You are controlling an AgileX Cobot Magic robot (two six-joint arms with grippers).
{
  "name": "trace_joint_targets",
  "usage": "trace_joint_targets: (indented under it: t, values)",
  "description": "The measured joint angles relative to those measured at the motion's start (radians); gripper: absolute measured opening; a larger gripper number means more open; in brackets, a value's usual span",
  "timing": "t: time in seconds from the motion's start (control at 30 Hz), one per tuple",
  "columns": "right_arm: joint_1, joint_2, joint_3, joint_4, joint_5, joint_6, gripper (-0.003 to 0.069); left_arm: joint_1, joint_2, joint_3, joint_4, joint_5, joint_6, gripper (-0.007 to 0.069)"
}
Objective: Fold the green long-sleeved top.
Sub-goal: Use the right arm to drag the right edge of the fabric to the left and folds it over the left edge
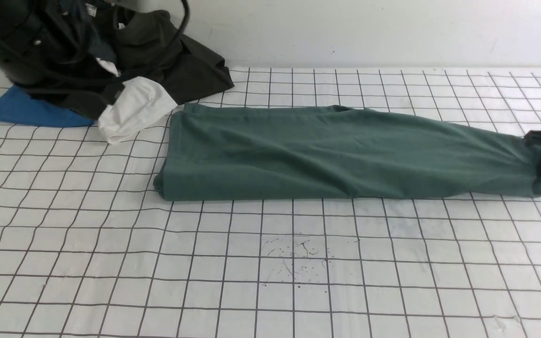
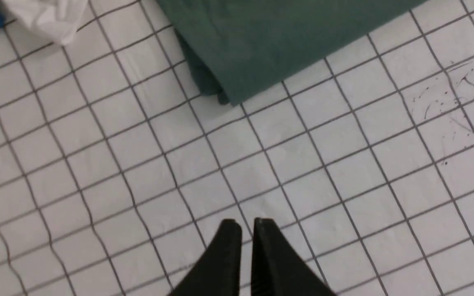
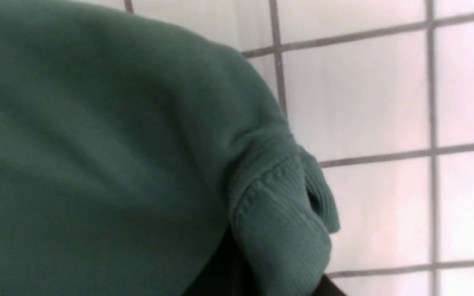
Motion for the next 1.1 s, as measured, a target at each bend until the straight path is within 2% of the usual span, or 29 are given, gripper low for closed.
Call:
trace_joint_targets:
  t: [0.13,0.23,0.3,0.47,0.53,0.63,0.77,0.93,1.0,1.1]
  values:
    - [0.0,-0.061,-0.13,-0.102,0.098,0.007,0.0013,0.05,-0.205,0.213,0.009,-0.001,-0.04,0.0026]
    - [0.008,-0.1,-0.217,-0.085,0.135,0.021,0.0011,0.079,-0.324,0.343,0.018,-0.003,-0.047,0.0026]
    - [0.031,-0.136,-0.288,-0.019,0.174,0.038,0.0011,0.098,-0.399,0.449,0.025,-0.036,-0.055,0.0026]
    - [0.229,-0.162,-0.359,0.227,0.191,0.045,0.0011,0.111,-0.564,0.684,0.028,-0.249,-0.059,0.0026]
    - [0.367,-0.13,-0.359,0.32,0.192,0.041,0.001,0.111,-0.587,0.744,0.028,-0.324,-0.064,0.0026]
    - [0.528,-0.071,-0.358,0.368,0.144,0.041,0.001,0.111,-0.592,0.771,0.027,-0.358,-0.072,0.0026]
    - [0.719,0.036,-0.357,0.388,-0.029,0.046,0.001,0.111,-0.592,0.775,0.027,-0.385,-0.092,0.0026]
    - [0.818,0.123,-0.355,0.392,-0.205,0.046,0.0034,0.111,-0.592,0.781,0.023,-0.42,-0.108,0.0026]
    - [0.828,0.136,-0.353,0.396,-0.241,0.046,0.0071,0.111,-0.591,0.783,0.019,-0.425,-0.109,0.0026]
    - [0.829,0.136,-0.352,0.404,-0.268,0.045,0.0171,0.111,-0.575,0.784,0.002,-0.429,-0.11,0.0026]
